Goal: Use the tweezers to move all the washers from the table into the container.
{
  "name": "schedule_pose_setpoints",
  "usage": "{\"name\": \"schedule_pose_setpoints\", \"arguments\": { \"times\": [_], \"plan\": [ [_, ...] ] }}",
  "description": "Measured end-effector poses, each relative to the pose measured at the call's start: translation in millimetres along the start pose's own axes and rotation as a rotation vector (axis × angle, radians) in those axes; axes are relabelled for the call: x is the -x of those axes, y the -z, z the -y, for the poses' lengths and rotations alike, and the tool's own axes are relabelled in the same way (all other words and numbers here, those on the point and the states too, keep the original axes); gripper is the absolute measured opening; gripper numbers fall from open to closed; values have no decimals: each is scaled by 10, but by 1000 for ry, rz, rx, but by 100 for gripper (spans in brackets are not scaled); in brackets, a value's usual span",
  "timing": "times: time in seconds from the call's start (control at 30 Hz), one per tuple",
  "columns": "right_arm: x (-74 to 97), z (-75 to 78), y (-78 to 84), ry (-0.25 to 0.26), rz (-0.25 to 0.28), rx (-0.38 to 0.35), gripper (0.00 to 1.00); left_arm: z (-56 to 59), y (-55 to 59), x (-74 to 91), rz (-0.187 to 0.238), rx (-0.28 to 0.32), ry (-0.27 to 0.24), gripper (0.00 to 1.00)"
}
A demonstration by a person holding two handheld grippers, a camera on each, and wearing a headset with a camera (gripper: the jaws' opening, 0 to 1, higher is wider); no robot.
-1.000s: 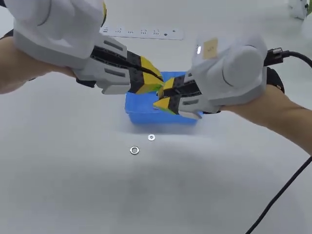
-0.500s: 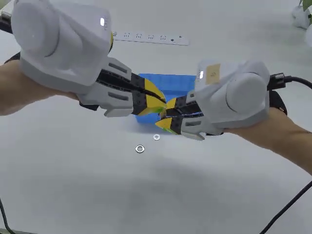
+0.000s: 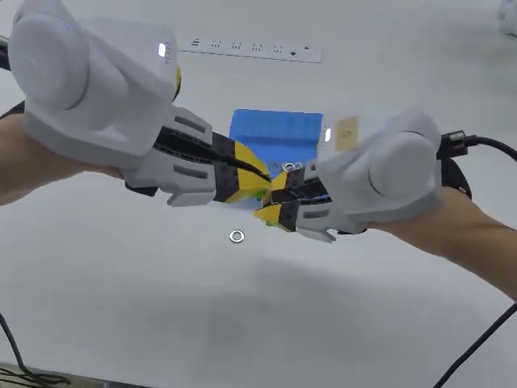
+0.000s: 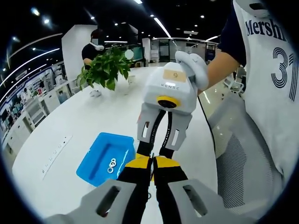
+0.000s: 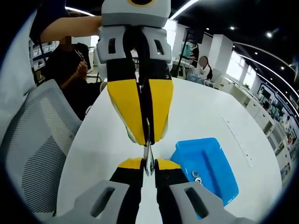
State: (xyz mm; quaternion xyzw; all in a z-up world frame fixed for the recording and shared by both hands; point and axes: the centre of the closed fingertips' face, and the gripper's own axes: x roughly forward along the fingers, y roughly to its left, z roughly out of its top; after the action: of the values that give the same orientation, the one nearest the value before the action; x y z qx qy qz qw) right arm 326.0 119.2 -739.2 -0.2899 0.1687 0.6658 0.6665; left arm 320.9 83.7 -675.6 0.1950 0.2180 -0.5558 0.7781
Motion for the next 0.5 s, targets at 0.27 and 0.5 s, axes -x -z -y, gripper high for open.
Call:
{"name": "schedule_pose_setpoints", "arguments": {
  "times": [0.27, 0.5],
  "plan": [
    [-4, 29, -8, 0, 5, -4, 9, -32, 57, -62, -8, 20, 8, 7],
    [-5, 25, 8, 3, 5, -8, 9, -24, 87, -77, -22, 1, 14, 7]
  ]
}}
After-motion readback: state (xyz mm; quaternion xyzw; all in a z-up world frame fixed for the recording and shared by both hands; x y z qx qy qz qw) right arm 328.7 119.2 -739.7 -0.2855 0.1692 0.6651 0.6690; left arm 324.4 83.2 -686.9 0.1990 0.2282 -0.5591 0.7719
